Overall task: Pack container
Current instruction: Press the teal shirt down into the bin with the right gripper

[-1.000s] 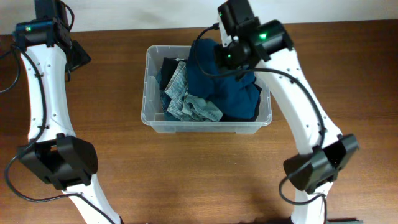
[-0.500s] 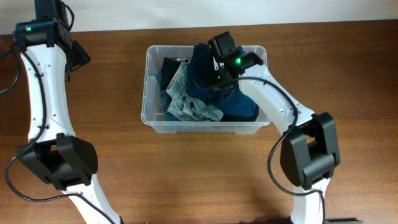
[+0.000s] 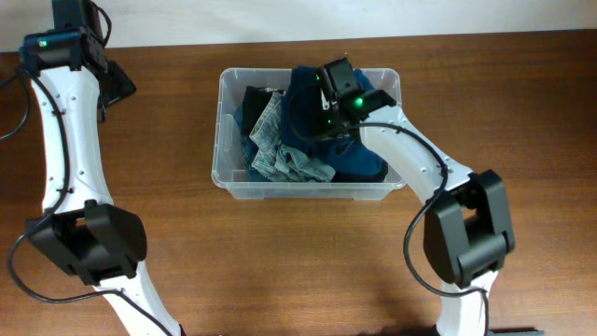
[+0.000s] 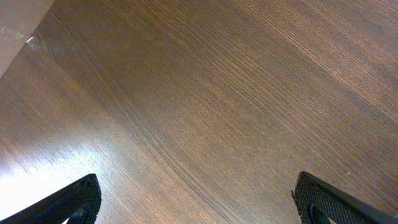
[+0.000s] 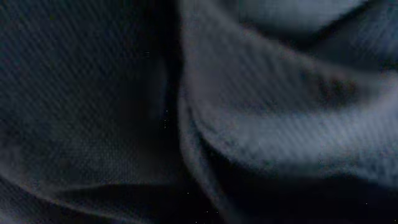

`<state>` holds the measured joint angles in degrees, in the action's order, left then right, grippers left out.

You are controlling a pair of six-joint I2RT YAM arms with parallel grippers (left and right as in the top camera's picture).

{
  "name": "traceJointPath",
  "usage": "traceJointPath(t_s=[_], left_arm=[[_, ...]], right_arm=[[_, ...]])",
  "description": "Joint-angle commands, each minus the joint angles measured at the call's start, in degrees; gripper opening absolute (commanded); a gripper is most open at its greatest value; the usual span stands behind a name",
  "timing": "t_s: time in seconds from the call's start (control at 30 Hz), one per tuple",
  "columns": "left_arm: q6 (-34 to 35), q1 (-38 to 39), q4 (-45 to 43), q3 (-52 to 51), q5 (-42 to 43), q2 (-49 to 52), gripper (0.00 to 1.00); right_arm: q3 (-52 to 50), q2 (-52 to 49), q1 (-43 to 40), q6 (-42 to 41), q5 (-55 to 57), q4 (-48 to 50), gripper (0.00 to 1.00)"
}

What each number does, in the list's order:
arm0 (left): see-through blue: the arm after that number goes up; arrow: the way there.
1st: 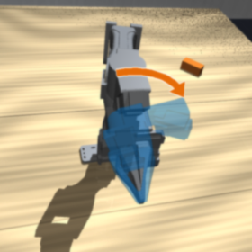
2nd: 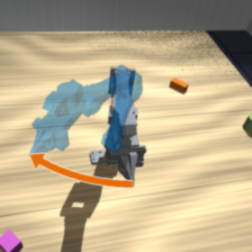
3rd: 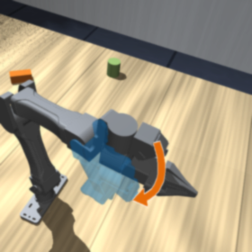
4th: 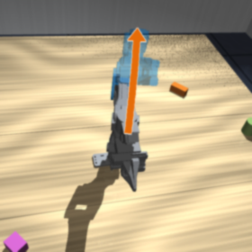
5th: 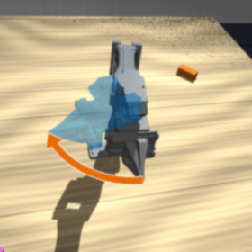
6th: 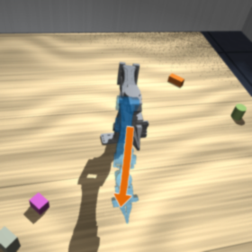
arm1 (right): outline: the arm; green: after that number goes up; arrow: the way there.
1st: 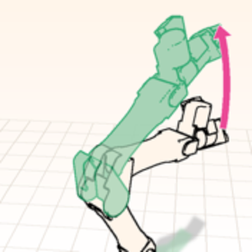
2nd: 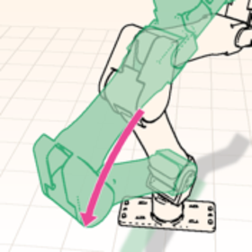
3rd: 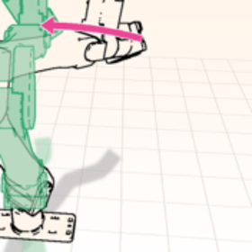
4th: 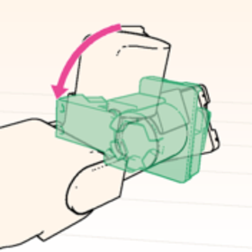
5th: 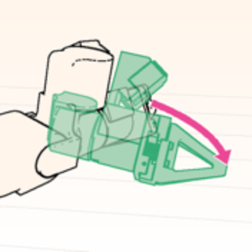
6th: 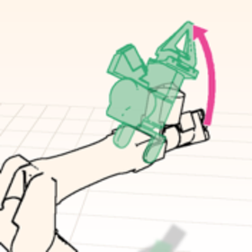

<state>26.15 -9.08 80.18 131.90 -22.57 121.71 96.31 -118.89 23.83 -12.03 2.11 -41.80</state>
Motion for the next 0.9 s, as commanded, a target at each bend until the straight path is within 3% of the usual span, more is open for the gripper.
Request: traceJointPath(t_s=[0.0, 0.17, 0.37, 0.57, 0.87], left_arm=[[0.0, -0.1, 0.0, 0.0, -0.3, 0.2, 0.99], [0.0, -0.1, 0.0, 0.0, -0.3, 0.2, 0.99], [0.0, -0.1, 0.0, 0.0, -0.3, 0.2, 1.0], [0.0, -0.1, 0.0, 0.0, -0.3, 0.2, 0.99], [0.0, -0.1, 0.0, 0.0, -0.3, 0.2, 0.99]], right_arm=[[6.1, -7.7, 0.5, -0.5, -1.4, -13.9, 0.04], [27.1, -7.7, 0.6, -0.5, -1.4, -29.2, 0.04], [44.1, -7.7, 0.6, -0.5, -1.4, -36.0, 0.04], [46.1, -8.1, 0.5, -0.5, -1.4, -35.0, 0.04], [38.7, -11.1, 0.5, -0.5, -1.4, -29.6, 0.04]])
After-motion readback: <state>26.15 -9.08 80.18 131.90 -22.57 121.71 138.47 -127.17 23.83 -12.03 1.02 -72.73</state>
